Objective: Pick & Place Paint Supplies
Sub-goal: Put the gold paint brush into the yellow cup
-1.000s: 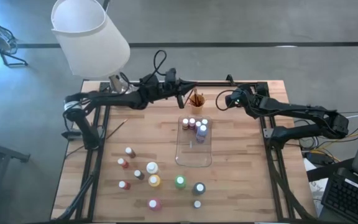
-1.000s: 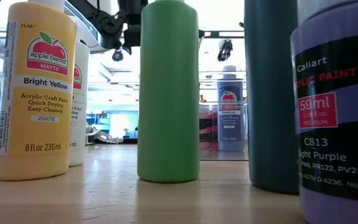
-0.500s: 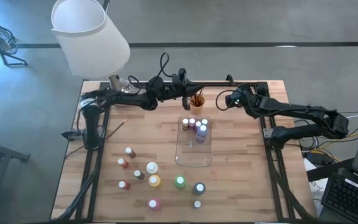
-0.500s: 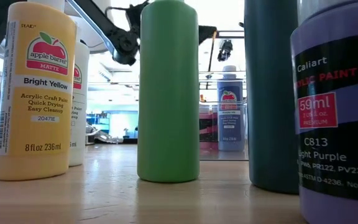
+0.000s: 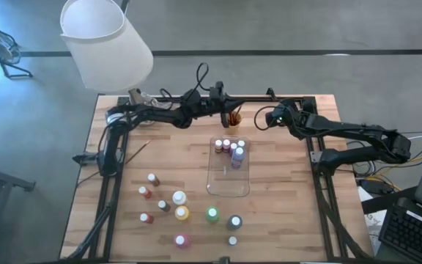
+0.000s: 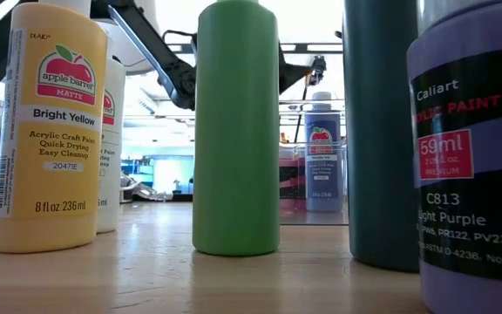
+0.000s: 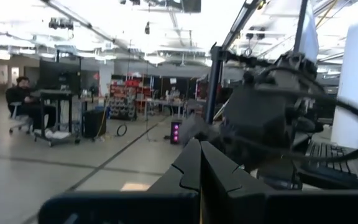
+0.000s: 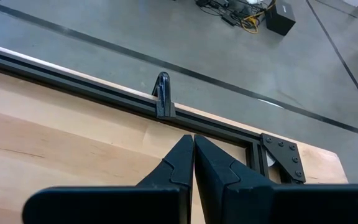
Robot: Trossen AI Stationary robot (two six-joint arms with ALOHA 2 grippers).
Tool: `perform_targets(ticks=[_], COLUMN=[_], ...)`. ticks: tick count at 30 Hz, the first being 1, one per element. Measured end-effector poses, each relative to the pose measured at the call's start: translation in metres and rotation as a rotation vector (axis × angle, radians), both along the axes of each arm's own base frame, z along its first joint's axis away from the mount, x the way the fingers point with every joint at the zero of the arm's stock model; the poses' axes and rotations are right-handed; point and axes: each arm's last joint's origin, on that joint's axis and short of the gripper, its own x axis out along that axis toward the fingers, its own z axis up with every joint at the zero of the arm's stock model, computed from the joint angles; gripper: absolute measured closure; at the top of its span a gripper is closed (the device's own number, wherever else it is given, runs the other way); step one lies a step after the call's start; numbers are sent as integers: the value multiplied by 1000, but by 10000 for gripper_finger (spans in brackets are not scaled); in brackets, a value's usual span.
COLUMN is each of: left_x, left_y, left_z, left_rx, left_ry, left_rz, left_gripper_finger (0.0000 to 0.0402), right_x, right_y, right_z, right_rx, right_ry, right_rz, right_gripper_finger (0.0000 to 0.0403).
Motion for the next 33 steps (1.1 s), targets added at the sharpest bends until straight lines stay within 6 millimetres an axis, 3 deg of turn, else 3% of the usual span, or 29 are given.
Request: perform_targets(ticks=[9,22,33], left_x=[4,4,4], left_y=[3,4,9], left_z=[-14,-19,-28], left_rx=[-25,-19,-58], left_ry=[107,156,232], left_rz=[10,30,140], left_gripper_finger=[402,402,401], right_x=[0,0,0], right_y=[0,0,0], right_z=[0,0,0], right_rx=[0,0,-1], right_ry=[0,-1,-3], right_rz=[0,-1,-2], right_gripper_finger=[394,394,394])
